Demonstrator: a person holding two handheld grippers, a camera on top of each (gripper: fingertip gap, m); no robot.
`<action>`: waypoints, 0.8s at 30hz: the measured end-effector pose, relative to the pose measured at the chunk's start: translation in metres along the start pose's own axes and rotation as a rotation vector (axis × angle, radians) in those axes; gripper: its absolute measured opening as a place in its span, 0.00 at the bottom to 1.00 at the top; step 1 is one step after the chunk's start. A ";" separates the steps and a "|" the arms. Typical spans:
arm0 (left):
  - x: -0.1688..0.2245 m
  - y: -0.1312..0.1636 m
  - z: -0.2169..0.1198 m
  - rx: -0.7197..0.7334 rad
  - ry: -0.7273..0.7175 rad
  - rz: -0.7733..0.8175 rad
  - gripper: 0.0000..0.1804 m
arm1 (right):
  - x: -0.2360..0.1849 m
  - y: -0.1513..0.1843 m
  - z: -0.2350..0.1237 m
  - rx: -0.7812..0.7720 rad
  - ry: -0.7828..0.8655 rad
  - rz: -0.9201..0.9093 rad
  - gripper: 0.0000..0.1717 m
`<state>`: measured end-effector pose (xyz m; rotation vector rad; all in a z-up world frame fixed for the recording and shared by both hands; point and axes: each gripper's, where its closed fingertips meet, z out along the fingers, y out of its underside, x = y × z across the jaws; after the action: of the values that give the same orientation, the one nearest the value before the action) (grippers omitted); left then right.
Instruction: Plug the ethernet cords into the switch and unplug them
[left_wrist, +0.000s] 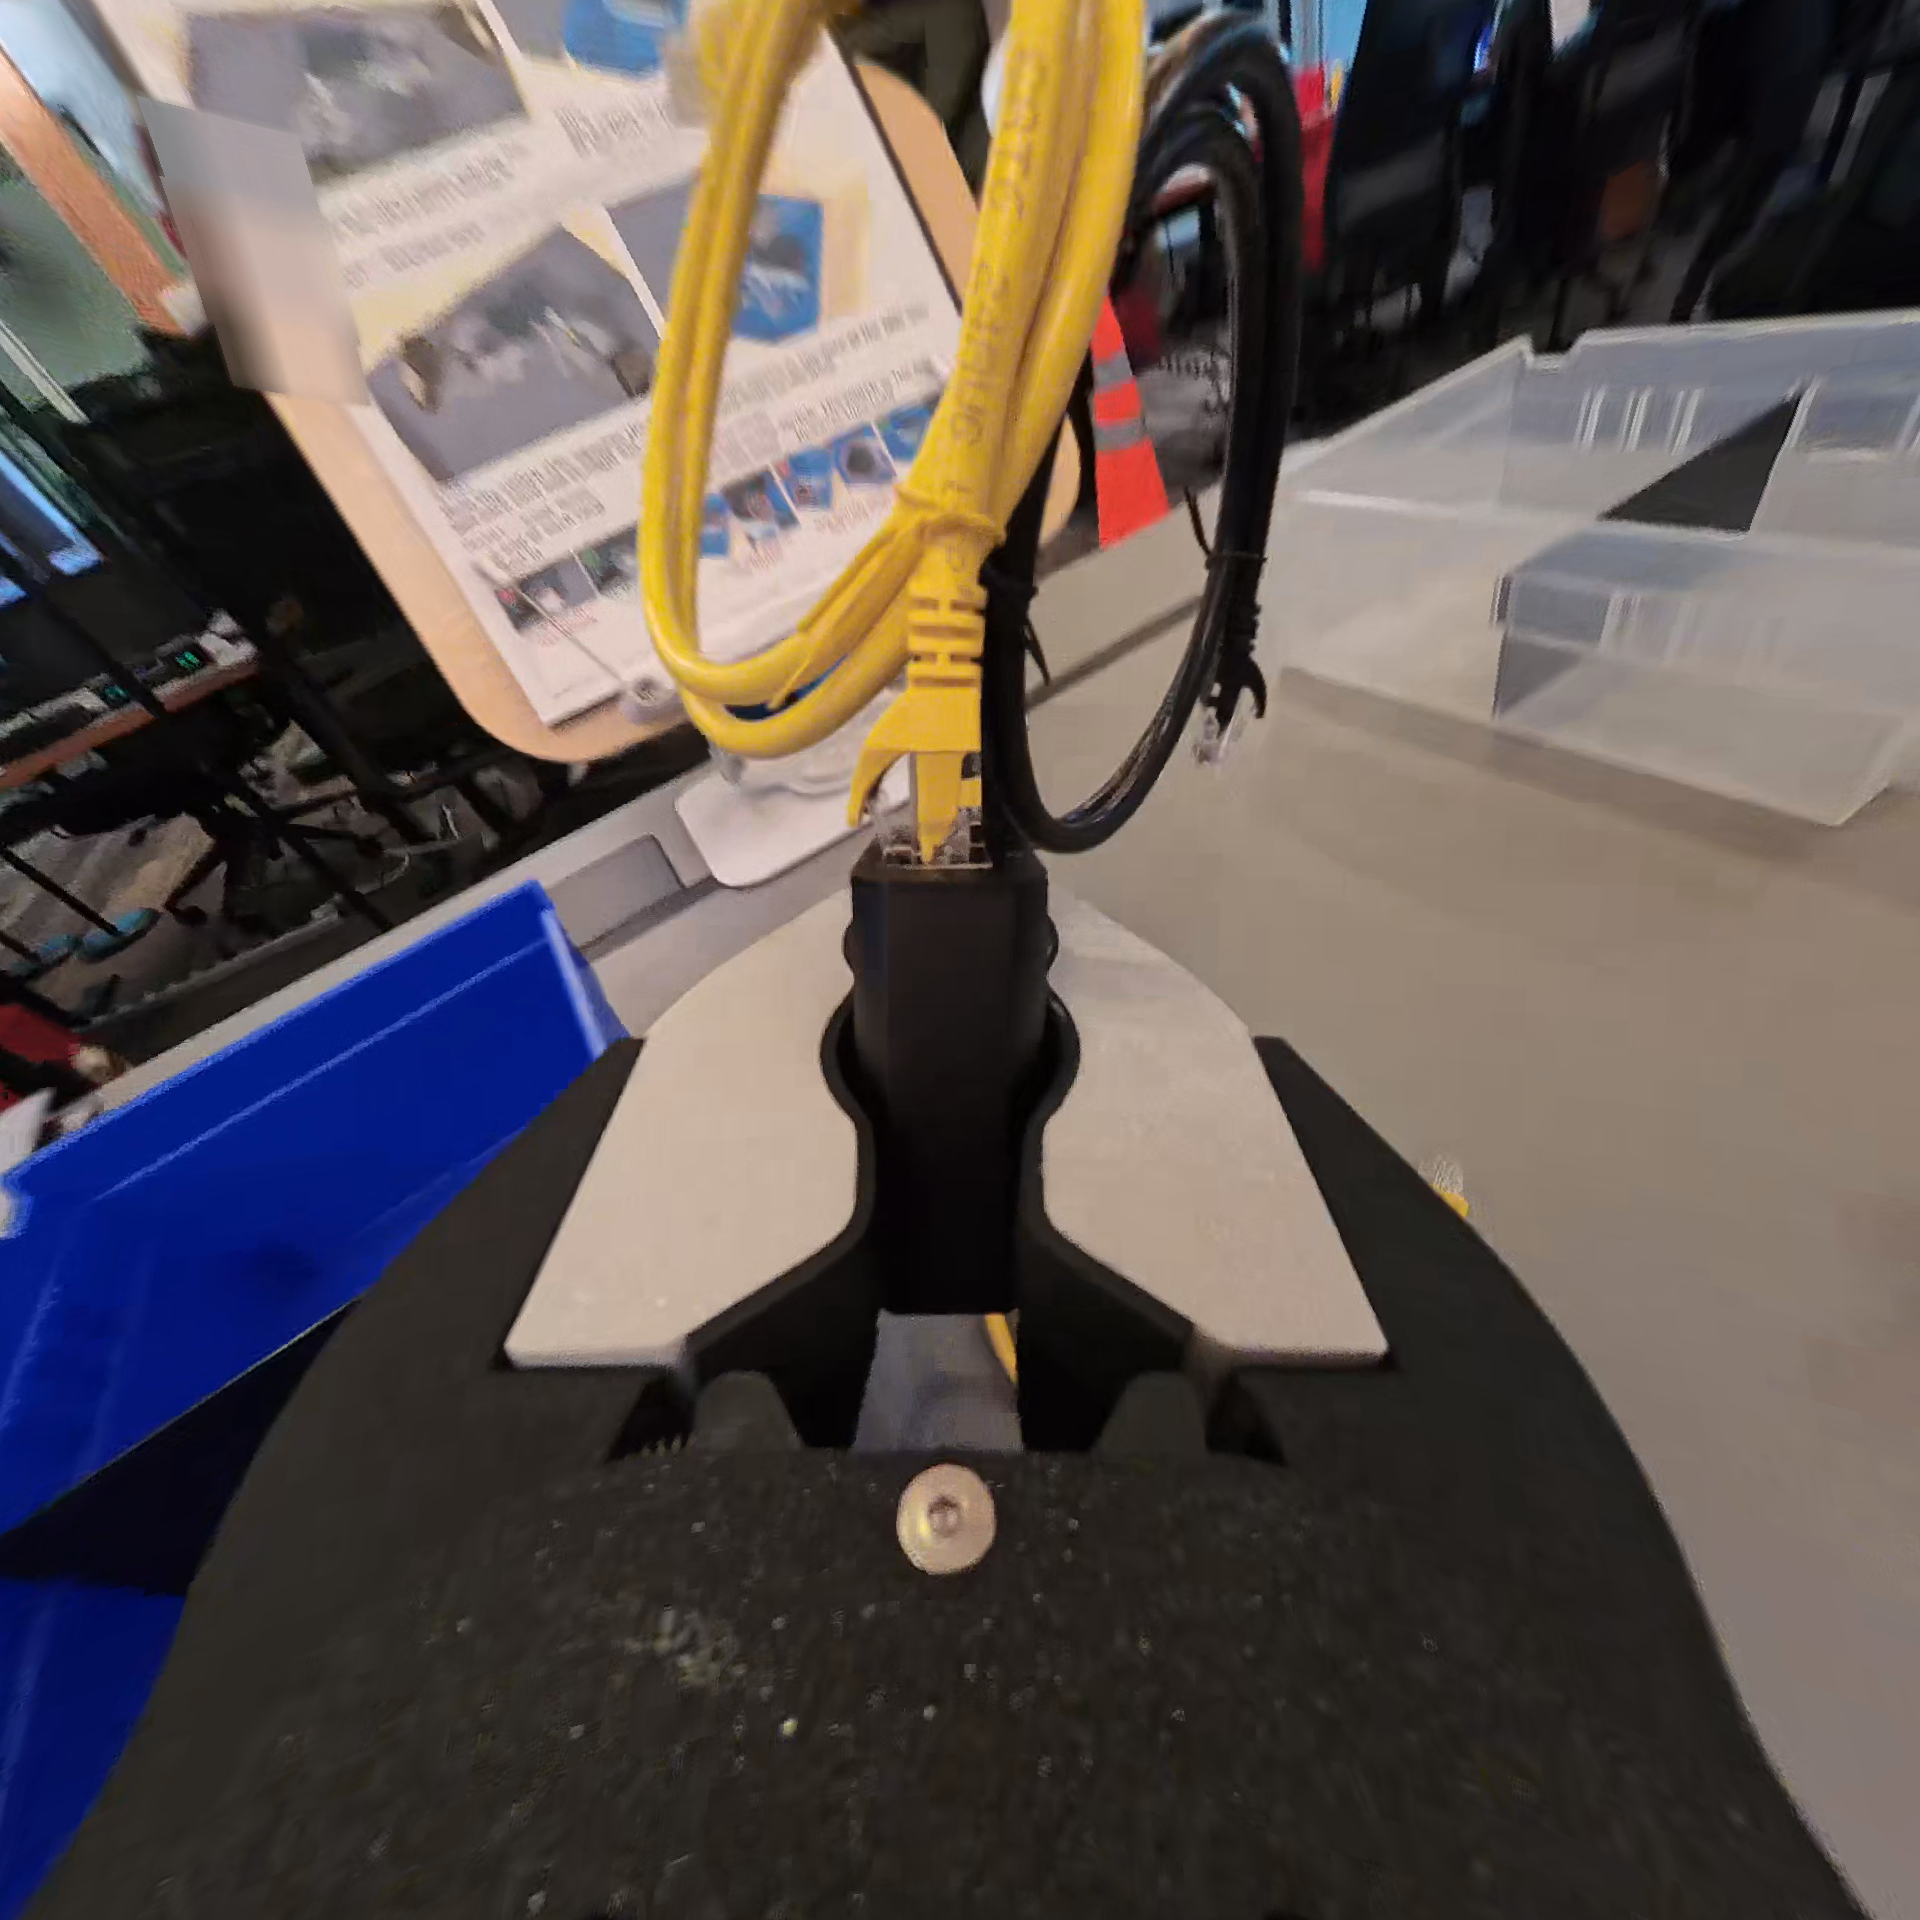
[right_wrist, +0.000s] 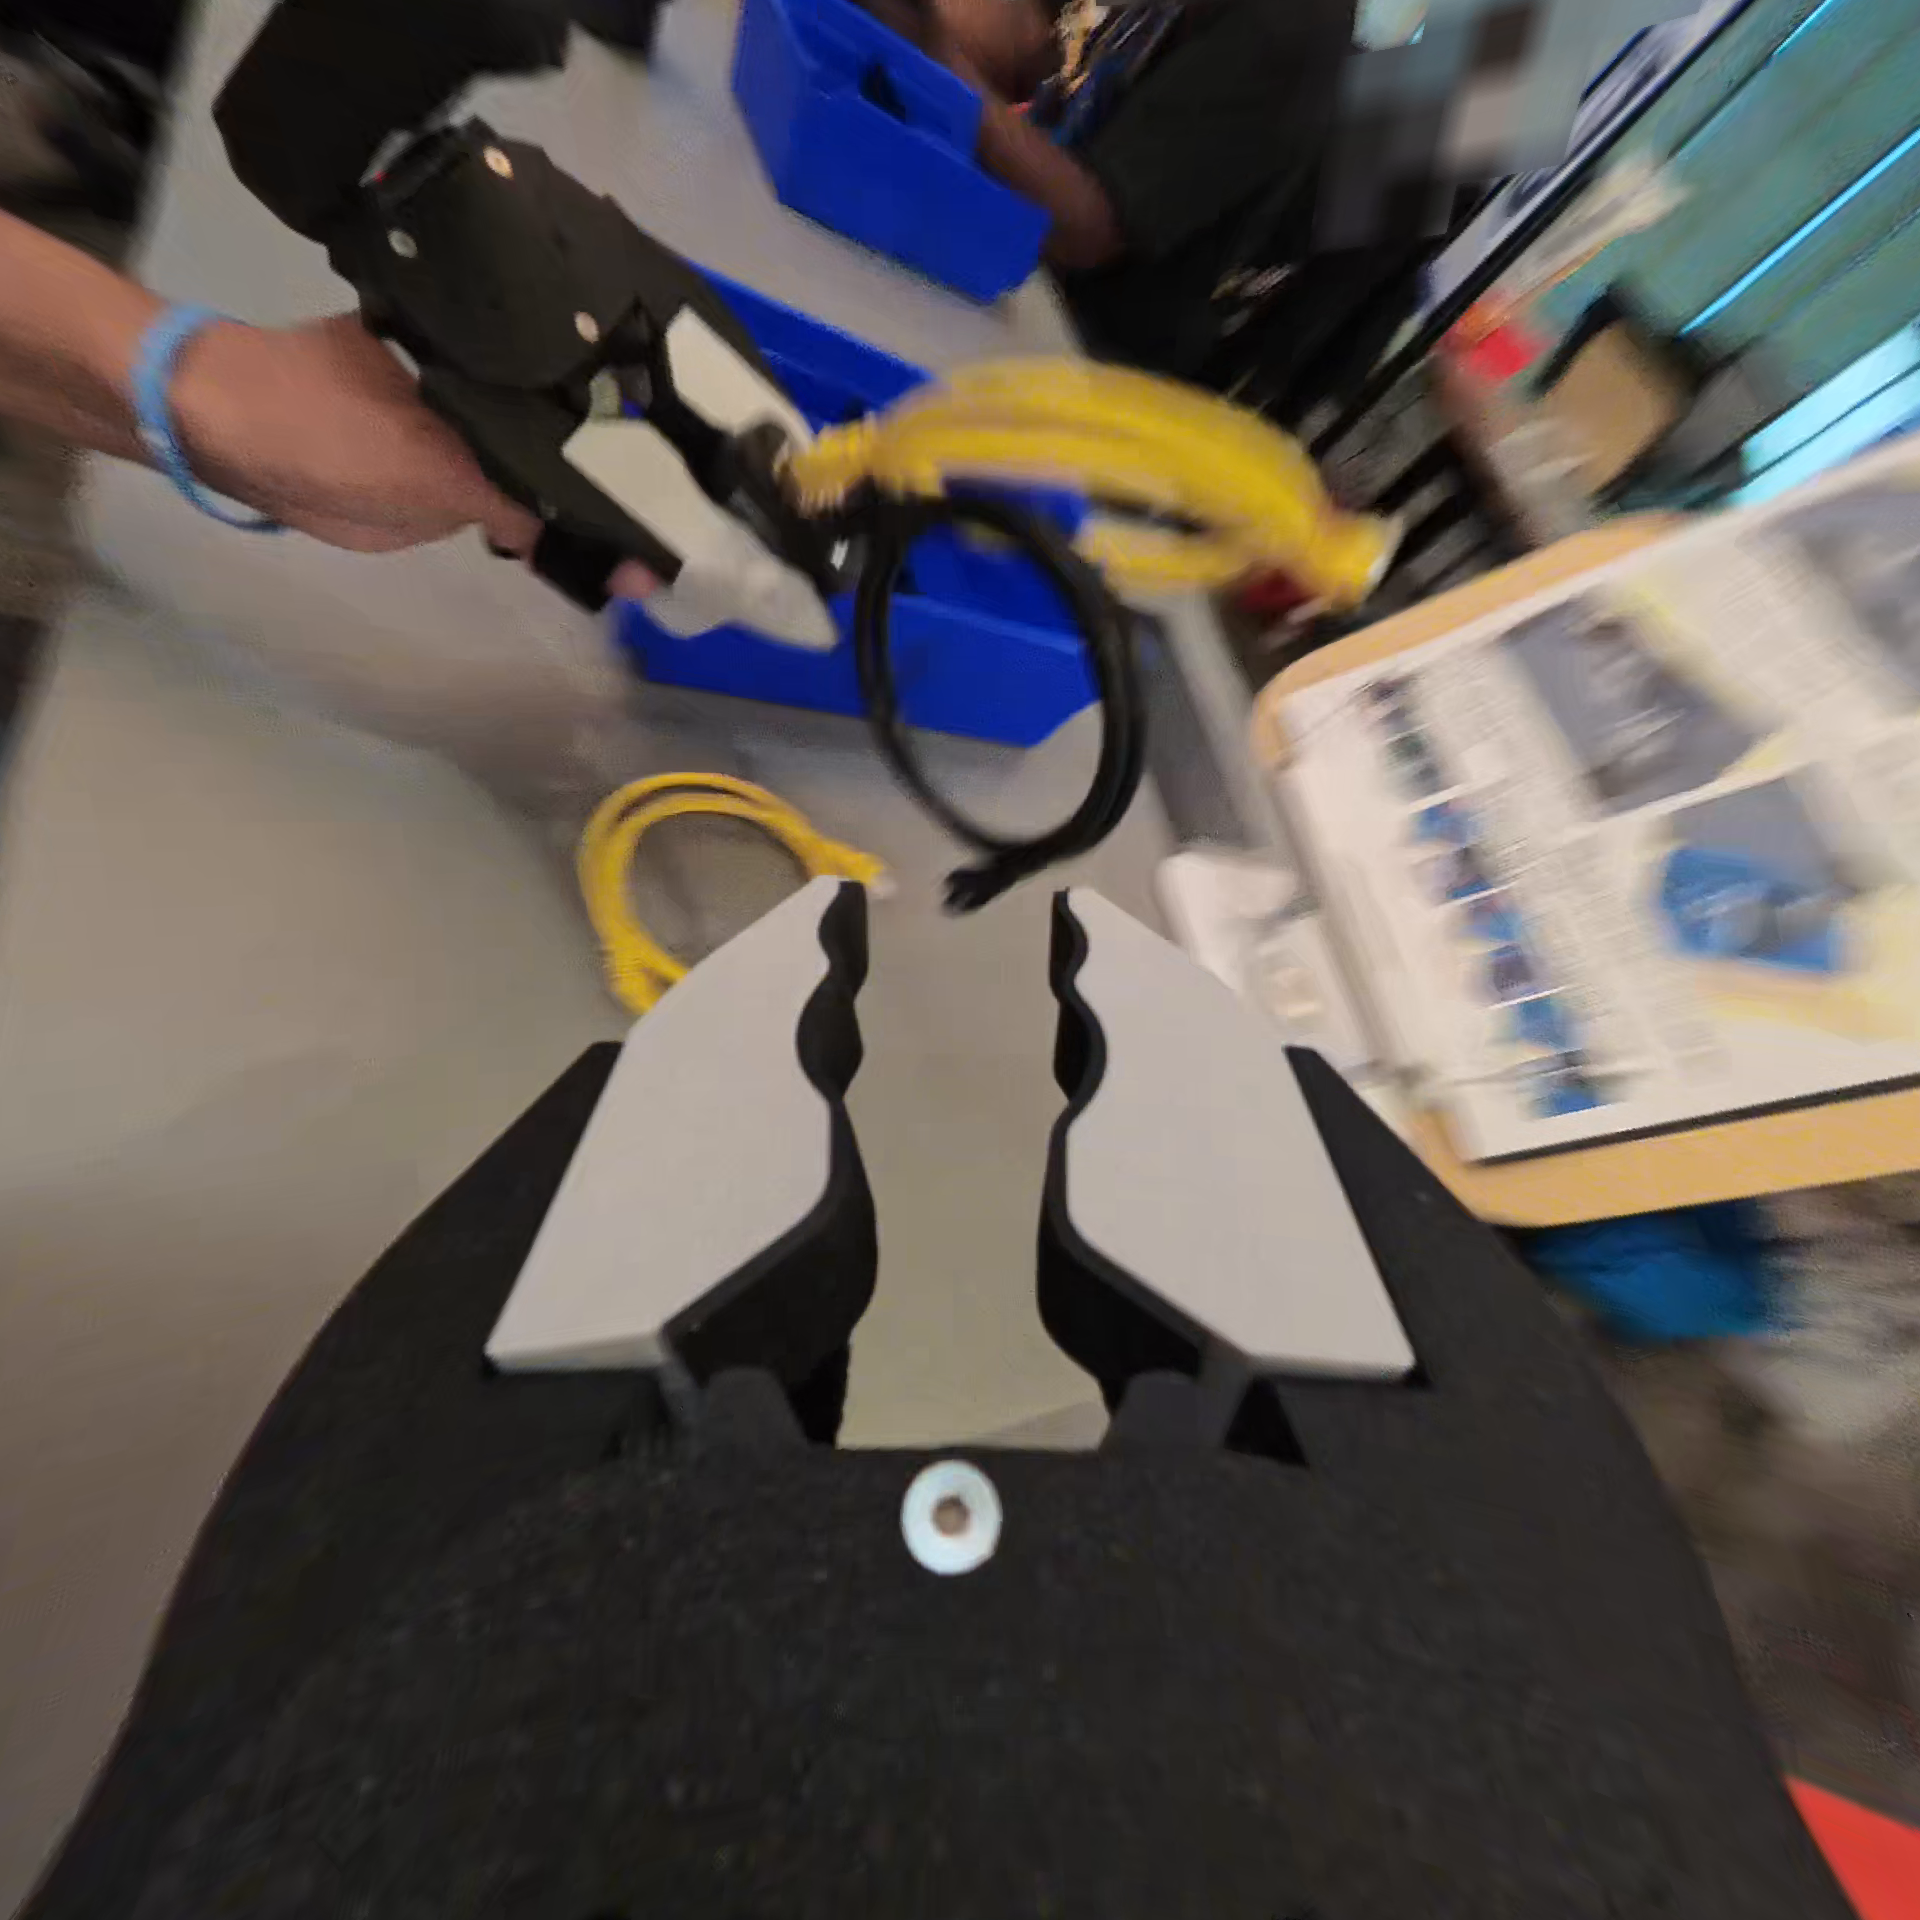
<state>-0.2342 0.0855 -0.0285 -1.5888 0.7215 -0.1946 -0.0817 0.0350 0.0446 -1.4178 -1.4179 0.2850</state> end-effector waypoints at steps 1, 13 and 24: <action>-0.003 -0.003 -0.010 0.031 -0.022 0.003 0.14 | -0.005 0.013 0.004 -0.019 -0.092 0.103 0.23; -0.013 -0.019 -0.051 0.252 -0.050 -0.051 0.16 | -0.120 0.105 0.158 -0.200 -0.305 0.047 0.25; -0.021 -0.012 -0.050 0.282 -0.036 -0.050 0.15 | -0.128 0.115 0.160 -0.342 -0.355 -0.097 0.07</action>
<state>-0.2727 0.0545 -0.0026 -1.3382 0.5986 -0.2909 -0.1724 0.0369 -0.1716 -1.6225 -1.8894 0.2476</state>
